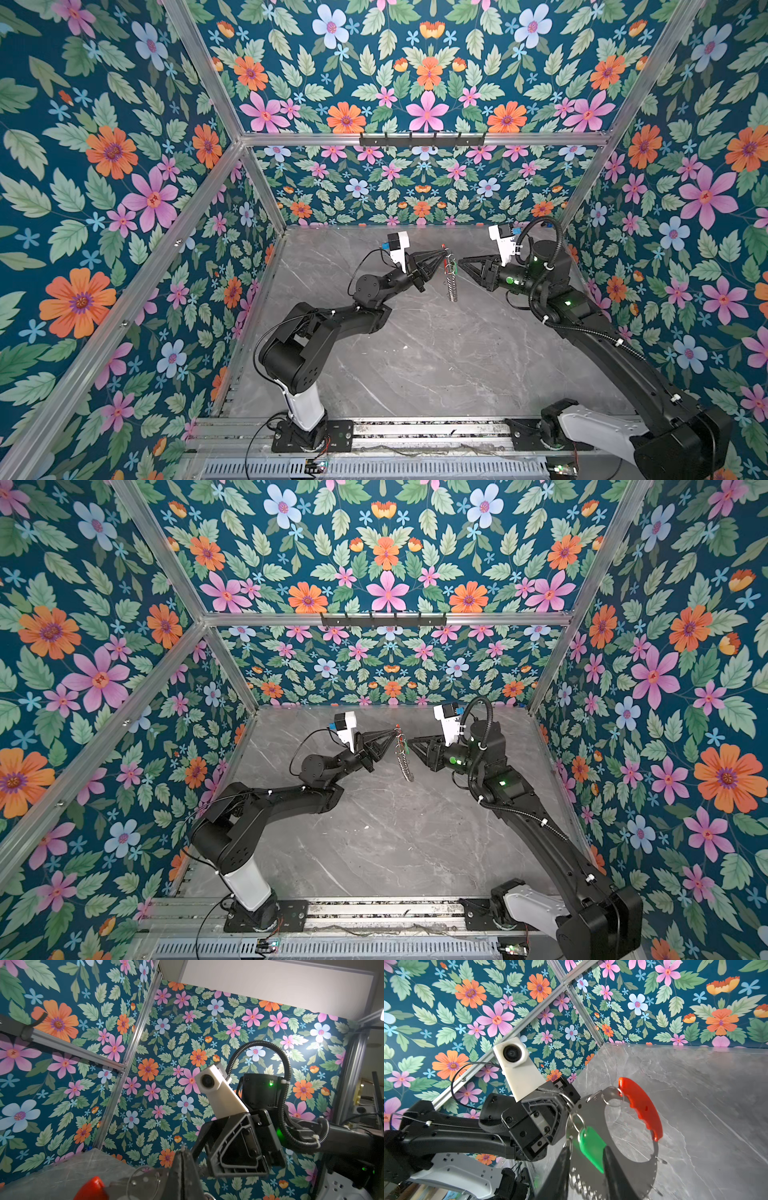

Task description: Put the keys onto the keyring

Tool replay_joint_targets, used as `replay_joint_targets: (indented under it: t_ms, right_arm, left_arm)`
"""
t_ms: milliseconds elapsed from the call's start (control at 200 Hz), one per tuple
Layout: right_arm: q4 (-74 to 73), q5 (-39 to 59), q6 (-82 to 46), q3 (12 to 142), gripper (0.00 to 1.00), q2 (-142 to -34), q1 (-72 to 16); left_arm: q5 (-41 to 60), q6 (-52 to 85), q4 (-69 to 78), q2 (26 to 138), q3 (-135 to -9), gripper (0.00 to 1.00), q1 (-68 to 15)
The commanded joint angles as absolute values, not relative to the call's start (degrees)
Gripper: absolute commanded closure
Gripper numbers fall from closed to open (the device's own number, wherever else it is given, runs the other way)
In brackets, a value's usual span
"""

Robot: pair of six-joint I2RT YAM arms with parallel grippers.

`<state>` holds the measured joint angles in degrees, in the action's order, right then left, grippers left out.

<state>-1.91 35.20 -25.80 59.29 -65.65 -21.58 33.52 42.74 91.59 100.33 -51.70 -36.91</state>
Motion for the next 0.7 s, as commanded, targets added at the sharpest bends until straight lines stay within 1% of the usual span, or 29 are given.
replay_joint_targets:
  t_ms: [0, 245, 430, 580, 695]
  right_arm:
    - [-10.85, 37.37, -30.33, 60.2, 0.71, -67.38, -20.87]
    - [-17.78, 43.3, -36.94, 65.08, 0.71, -73.4, -16.76]
    - [-17.12, 47.11, -37.91, 72.08, 0.71, -78.98, -16.09]
    - [-16.09, 48.11, -37.44, 76.45, 0.7, -82.54, -15.82]
    - [-15.11, 49.57, -37.62, 79.69, 0.72, -85.21, -15.51]
  left_arm:
    - [30.09, 43.95, 95.91, 100.2, -53.02, 1.0, -36.72]
    - [27.34, 48.16, 95.98, 102.3, -57.4, 1.0, -36.63]
    - [27.53, 51.28, 95.89, 106.77, -64.04, 1.0, -36.07]
    - [27.25, 53.27, 95.89, 110.11, -69.25, 1.0, -35.12]
    - [27.54, 56.2, 95.95, 113.01, -73.59, 1.0, -34.47]
